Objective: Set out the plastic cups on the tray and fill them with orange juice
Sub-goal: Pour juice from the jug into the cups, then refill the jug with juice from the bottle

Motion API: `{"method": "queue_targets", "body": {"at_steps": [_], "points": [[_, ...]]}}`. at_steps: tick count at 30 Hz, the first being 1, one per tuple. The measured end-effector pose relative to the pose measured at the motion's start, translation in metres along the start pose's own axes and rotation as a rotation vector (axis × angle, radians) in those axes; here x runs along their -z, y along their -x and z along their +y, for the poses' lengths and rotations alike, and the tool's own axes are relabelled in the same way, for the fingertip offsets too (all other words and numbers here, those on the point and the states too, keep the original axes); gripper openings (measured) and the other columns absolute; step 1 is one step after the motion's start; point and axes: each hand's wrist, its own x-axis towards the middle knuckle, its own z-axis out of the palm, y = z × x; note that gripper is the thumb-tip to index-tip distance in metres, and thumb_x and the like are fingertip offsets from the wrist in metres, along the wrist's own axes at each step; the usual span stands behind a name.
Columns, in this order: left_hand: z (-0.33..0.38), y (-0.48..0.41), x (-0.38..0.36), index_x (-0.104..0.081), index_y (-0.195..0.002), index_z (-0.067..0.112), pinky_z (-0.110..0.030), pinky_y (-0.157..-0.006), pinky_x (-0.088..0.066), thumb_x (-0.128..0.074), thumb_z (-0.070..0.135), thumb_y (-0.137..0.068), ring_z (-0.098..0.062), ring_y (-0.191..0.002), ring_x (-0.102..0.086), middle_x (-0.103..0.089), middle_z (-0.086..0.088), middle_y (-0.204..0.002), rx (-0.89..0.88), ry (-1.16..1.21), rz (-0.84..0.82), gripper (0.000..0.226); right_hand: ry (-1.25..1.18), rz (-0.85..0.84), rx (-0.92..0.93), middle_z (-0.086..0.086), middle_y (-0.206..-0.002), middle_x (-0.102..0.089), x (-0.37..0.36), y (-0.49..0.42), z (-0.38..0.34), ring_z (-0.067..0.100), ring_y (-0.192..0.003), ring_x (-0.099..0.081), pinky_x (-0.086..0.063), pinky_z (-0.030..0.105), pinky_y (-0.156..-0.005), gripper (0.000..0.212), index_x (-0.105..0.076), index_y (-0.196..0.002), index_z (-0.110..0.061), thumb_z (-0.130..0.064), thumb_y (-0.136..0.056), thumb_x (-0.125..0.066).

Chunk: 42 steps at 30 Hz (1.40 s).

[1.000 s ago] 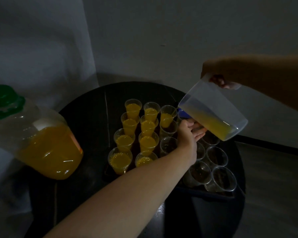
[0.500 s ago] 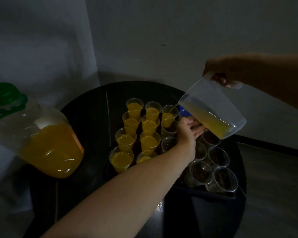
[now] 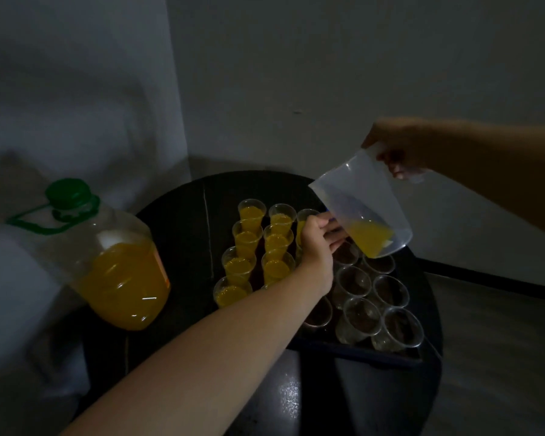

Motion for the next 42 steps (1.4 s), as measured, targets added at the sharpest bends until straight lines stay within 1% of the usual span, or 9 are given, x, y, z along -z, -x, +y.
{"method": "queue_targets", "body": {"at_steps": [11,17,22,25,29,33,38,40,42], "points": [[0.059,0.056,0.043,-0.06,-0.12,0.021,-0.038,-0.113,-0.037,-0.023,0.029,-0.109,-0.02,-0.121,-0.059,-0.065,0.0,-0.116,-0.22,-0.09,0.072,0.04,-0.33,-0.05,0.188,0.006,-0.068,-0.047,-0.02,0.067,-0.027,0.016,-0.05,-0.039,-0.036,0.024,-0.044,0.019,-0.054,-0.091,-0.01,-0.028,-0.095,-0.056],[0.083,0.087,0.074,-0.056,-0.138,0.016,-0.037,-0.114,-0.036,-0.024,0.029,-0.108,-0.022,-0.13,-0.055,-0.059,-0.007,-0.14,-0.298,-0.091,0.128,0.046,-0.465,-0.05,0.268,0.008,-0.071,-0.052,-0.05,0.092,-0.04,0.015,-0.051,-0.042,-0.034,0.015,-0.034,0.018,-0.056,-0.088,-0.009,-0.026,-0.094,-0.06],[0.101,0.101,0.097,-0.057,-0.134,0.023,-0.036,-0.116,-0.035,-0.032,0.023,-0.106,-0.018,-0.132,-0.051,-0.056,-0.003,-0.14,-0.36,-0.084,0.188,0.037,-0.625,-0.078,0.324,0.008,-0.085,-0.06,-0.085,0.093,-0.057,0.012,-0.062,-0.052,-0.043,0.021,-0.047,0.019,-0.063,-0.1,-0.007,-0.023,-0.091,-0.066],[0.105,0.102,0.108,-0.059,-0.114,0.033,-0.027,-0.094,-0.042,-0.04,0.011,-0.094,-0.01,-0.114,-0.056,-0.06,0.003,-0.124,-0.415,-0.173,0.209,0.035,-0.698,-0.1,0.336,0.01,-0.087,-0.064,-0.107,0.085,-0.07,0.017,-0.066,-0.058,-0.049,0.024,-0.048,0.027,-0.066,-0.104,-0.004,-0.024,-0.087,-0.072],[0.11,0.093,0.121,-0.048,-0.142,0.03,-0.028,-0.091,-0.042,-0.046,-0.001,-0.074,-0.014,-0.121,-0.052,-0.055,-0.001,-0.135,-0.43,-0.256,0.229,0.075,-0.734,-0.11,0.37,0.01,-0.095,-0.068,-0.132,0.066,-0.083,0.021,-0.082,-0.067,-0.058,0.029,-0.066,0.025,-0.066,-0.1,-0.006,-0.024,-0.086,-0.074],[0.112,0.073,0.136,-0.041,-0.147,0.033,-0.02,-0.08,-0.038,-0.045,-0.012,-0.074,-0.012,-0.123,-0.051,-0.052,0.001,-0.139,-0.436,-0.309,0.299,0.086,-0.775,-0.159,0.404,0.005,-0.096,-0.065,-0.156,0.038,-0.09,0.017,-0.084,-0.064,-0.052,0.023,-0.06,0.019,-0.065,-0.103,-0.007,-0.02,-0.09,-0.069],[0.111,0.04,0.156,-0.046,-0.104,0.051,-0.021,-0.076,-0.041,-0.045,-0.017,-0.07,-0.003,-0.104,-0.052,-0.052,0.006,-0.123,-0.405,-0.317,0.376,0.076,-0.778,-0.198,0.422,0.009,-0.101,-0.066,-0.189,-0.009,-0.093,0.023,-0.095,-0.062,-0.052,0.035,-0.084,0.028,-0.07,-0.108,0.001,-0.018,-0.088,-0.068],[0.109,0.029,0.165,-0.047,-0.123,0.048,-0.021,-0.077,-0.041,-0.046,-0.017,-0.071,-0.008,-0.112,-0.052,-0.05,0.005,-0.13,-0.394,-0.341,0.4,0.084,-0.791,-0.232,0.401,0.012,-0.104,-0.069,-0.202,-0.027,-0.093,0.028,-0.099,-0.065,-0.053,0.039,-0.091,0.029,-0.071,-0.106,0.001,-0.019,-0.086,-0.07],[0.105,0.02,0.174,-0.034,-0.151,0.032,-0.024,-0.085,-0.045,-0.048,-0.017,-0.072,-0.018,-0.127,-0.049,-0.047,0.0,-0.143,-0.369,-0.365,0.434,0.094,-0.751,-0.278,0.41,0.016,-0.108,-0.07,-0.216,-0.043,-0.094,0.029,-0.102,-0.067,-0.057,0.036,-0.085,0.029,-0.071,-0.104,0.002,-0.02,-0.087,-0.07]]}}
